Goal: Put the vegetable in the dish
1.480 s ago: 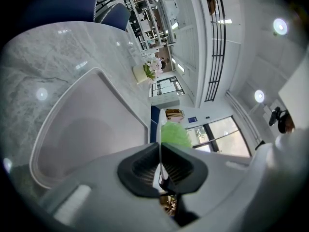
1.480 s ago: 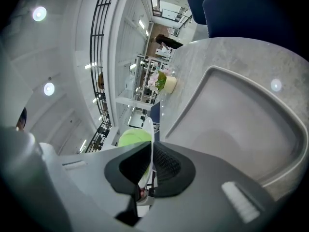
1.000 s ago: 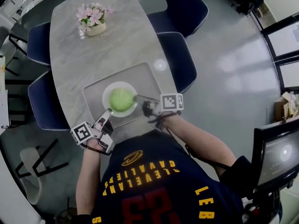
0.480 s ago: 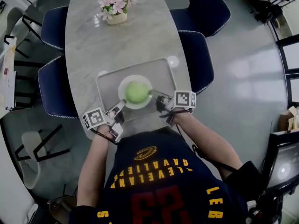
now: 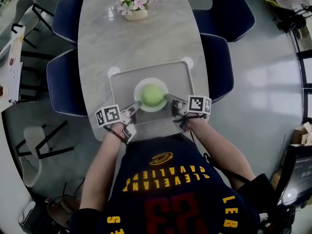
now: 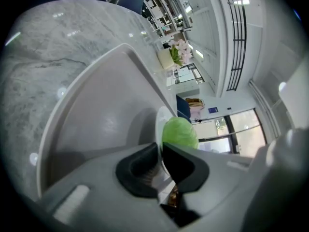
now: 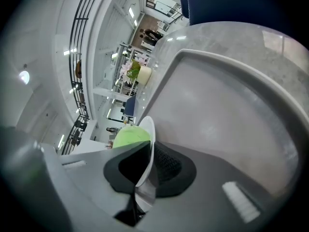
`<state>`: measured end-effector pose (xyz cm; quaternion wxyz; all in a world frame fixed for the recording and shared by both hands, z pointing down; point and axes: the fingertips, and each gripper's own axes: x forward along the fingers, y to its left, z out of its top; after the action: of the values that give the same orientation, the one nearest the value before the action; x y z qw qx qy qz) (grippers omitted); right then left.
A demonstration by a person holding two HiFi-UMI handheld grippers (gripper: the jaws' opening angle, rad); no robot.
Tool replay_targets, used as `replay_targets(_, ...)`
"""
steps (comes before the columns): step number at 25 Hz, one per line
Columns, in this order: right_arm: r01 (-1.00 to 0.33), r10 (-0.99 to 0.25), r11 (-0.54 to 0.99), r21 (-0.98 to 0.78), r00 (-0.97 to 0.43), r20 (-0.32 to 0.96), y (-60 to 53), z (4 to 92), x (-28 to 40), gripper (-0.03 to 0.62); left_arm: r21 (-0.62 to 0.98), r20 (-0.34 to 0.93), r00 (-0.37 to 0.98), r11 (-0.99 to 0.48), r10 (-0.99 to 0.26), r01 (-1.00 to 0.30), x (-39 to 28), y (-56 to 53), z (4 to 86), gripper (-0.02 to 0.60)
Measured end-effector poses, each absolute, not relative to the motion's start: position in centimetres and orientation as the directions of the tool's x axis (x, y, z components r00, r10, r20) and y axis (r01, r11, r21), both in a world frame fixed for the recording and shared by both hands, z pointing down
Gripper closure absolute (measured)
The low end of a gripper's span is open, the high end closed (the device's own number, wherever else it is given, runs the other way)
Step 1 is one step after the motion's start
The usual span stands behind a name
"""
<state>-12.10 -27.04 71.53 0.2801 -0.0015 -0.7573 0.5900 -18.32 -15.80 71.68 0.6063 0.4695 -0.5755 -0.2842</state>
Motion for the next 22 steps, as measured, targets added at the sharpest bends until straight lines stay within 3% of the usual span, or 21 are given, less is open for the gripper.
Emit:
replay_targets(12, -0.421, 0.342, 0.323, -0.848, -0.783, 0.52, -26.6, 73.2, -12.9, 0.568, 0.829, 0.548, 0.214, 0.489, -0.809, -0.273, -18.6, -15.2, 73.6, 0.532)
replay_targets(22, -0.472, 0.354, 0.43, -0.77, -0.696, 0.625, -26.5, 74.1, -12.9, 0.559, 0.764, 0.629, 0.226, 0.536, -0.744, -0.359, -18.4, -15.2, 74.3, 0.528)
